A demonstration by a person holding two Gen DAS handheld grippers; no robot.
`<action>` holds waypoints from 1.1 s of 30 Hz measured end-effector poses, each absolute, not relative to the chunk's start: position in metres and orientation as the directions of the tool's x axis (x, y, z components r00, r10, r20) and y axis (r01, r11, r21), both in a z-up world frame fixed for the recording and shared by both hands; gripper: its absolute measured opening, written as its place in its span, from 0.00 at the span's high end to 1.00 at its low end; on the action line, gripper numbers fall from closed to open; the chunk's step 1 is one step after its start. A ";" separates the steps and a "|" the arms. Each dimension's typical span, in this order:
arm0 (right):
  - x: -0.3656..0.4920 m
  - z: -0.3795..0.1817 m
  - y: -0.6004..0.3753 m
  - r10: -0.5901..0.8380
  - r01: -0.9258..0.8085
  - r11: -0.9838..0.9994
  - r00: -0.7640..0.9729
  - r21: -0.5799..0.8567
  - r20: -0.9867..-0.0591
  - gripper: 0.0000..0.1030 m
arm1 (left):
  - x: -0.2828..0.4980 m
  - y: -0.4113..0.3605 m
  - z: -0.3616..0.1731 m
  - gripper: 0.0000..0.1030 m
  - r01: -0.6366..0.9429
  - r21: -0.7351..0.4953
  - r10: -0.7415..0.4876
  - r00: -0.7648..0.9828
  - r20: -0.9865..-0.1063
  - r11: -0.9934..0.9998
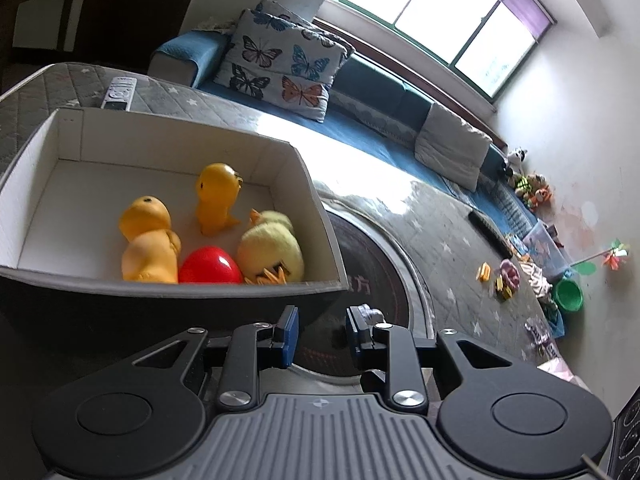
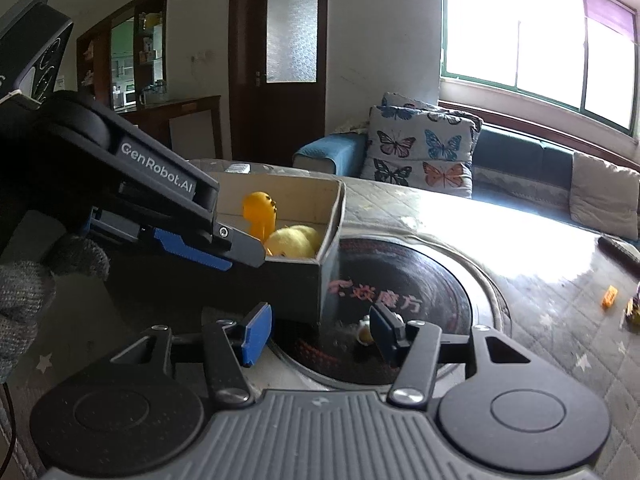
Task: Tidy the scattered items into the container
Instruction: 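Move the open left gripper down to the white astronaut figure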
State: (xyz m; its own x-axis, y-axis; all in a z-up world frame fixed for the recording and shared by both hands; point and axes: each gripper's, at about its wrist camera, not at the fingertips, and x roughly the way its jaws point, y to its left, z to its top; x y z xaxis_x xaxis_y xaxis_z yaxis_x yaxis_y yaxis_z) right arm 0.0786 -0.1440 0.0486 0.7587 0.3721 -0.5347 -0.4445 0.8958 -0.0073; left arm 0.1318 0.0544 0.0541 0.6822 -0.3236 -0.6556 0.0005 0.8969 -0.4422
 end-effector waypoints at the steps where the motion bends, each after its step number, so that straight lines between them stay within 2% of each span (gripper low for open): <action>1: 0.078 0.048 -0.146 0.370 -0.441 0.897 0.758 -0.006 -0.537 0.45 | 0.131 0.052 0.053 0.72 0.003 -0.439 -0.324 0.679 -0.659 0.898; 3: 0.075 0.046 -0.149 0.363 -0.434 0.901 0.760 -0.005 -0.539 0.40 | 0.129 0.047 0.052 0.72 0.009 -0.431 -0.325 0.671 -0.666 0.902; 33: 0.080 0.014 -0.178 0.292 -0.346 0.938 0.740 0.029 -0.606 0.40 | 0.156 -0.004 0.030 0.71 0.052 -0.395 -0.349 0.585 -0.732 0.917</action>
